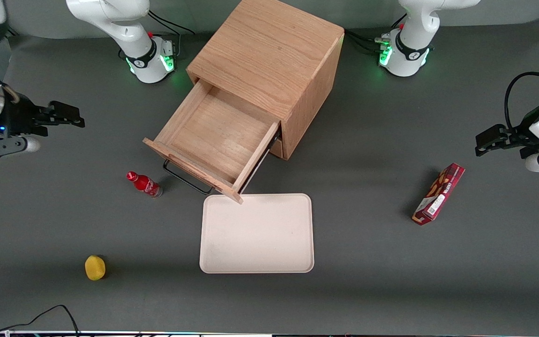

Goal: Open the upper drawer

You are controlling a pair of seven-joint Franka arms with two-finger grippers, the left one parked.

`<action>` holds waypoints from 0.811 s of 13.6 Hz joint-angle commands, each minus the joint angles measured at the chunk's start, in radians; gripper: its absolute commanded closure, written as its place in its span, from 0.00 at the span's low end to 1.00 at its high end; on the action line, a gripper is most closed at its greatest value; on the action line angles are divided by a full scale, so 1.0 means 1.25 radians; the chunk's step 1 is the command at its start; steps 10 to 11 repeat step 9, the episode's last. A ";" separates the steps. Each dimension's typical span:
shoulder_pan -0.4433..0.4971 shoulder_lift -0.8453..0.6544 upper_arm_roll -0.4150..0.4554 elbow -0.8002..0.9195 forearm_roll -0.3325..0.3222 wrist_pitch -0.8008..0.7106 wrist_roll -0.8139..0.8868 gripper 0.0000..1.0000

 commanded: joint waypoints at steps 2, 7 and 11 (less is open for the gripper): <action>0.016 -0.177 -0.016 -0.257 -0.045 0.191 0.115 0.00; 0.014 -0.130 -0.019 -0.142 -0.096 0.186 0.137 0.00; 0.017 -0.129 -0.032 -0.141 -0.068 0.185 0.136 0.00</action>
